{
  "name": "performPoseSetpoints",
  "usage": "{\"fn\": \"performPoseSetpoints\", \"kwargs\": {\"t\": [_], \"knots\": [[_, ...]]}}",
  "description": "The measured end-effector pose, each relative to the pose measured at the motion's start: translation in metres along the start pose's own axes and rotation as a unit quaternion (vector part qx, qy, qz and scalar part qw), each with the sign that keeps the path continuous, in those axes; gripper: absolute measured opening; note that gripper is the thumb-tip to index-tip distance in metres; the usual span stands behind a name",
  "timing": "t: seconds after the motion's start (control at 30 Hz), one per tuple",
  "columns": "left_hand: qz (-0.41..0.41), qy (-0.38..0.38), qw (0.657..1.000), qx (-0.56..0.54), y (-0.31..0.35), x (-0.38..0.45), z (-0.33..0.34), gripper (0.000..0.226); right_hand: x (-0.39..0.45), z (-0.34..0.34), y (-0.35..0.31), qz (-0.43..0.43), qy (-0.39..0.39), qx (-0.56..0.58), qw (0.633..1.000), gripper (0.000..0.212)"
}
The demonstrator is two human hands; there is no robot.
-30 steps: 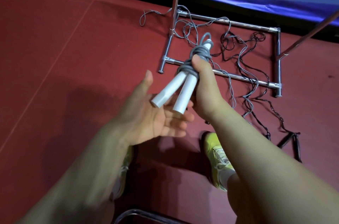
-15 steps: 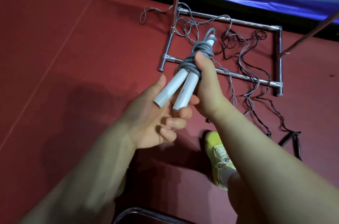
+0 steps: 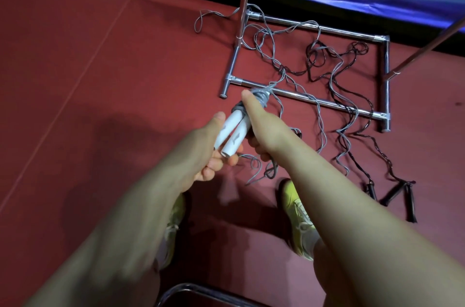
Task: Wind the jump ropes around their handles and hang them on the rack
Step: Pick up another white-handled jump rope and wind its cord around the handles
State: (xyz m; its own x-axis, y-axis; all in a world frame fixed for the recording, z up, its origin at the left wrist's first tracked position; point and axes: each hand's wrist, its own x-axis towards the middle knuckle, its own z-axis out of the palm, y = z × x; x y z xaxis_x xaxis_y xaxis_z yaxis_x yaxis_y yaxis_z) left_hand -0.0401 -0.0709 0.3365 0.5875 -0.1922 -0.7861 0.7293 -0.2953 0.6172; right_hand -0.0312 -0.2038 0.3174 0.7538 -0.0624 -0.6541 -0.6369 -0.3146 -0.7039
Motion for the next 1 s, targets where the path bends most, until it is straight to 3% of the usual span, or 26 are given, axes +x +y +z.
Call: {"fn": "performPoseSetpoints", "kwargs": {"t": [0.2,0.27,0.37,0.43,0.57,0.67,0.77,0.83,0.9,1.0], "knots": [[0.077,0.096,0.972,0.199,-0.008,0.008,-0.001,0.071,-0.003,-0.002,0.003,0.058,-0.031,0.003,0.998,0.063],[0.099,0.103,0.971,0.19,-0.006,0.007,-0.002,0.064,-0.003,0.0,0.002,0.032,-0.035,0.065,0.997,0.059],[0.12,0.097,0.983,0.098,-0.001,0.003,-0.003,0.03,-0.001,0.003,0.0,-0.079,-0.012,0.215,0.973,0.04],[0.094,0.033,0.995,-0.005,0.001,-0.002,-0.005,0.017,-0.004,0.005,-0.001,-0.136,0.005,0.261,0.956,0.031],[0.021,-0.145,0.982,-0.118,0.002,-0.011,-0.008,0.046,-0.012,0.003,-0.004,-0.165,-0.007,0.296,0.941,0.032],[0.009,-0.204,0.963,-0.176,0.002,-0.011,-0.01,0.066,-0.013,-0.001,-0.004,-0.184,-0.054,0.348,0.918,0.036],[-0.005,-0.344,0.905,-0.252,-0.006,-0.004,-0.009,0.08,-0.009,-0.003,-0.001,-0.211,-0.117,0.401,0.884,0.036],[-0.002,-0.462,0.835,-0.298,-0.014,-0.001,-0.006,0.077,-0.007,-0.002,0.0,-0.193,-0.161,0.424,0.87,0.069],[0.013,-0.492,0.818,-0.299,-0.02,0.001,-0.003,0.064,-0.007,-0.001,0.002,-0.188,-0.179,0.409,0.875,0.072],[0.002,-0.455,0.848,-0.271,-0.016,0.002,-0.003,0.039,-0.005,-0.003,0.003,-0.179,-0.135,0.34,0.913,0.045]]}}
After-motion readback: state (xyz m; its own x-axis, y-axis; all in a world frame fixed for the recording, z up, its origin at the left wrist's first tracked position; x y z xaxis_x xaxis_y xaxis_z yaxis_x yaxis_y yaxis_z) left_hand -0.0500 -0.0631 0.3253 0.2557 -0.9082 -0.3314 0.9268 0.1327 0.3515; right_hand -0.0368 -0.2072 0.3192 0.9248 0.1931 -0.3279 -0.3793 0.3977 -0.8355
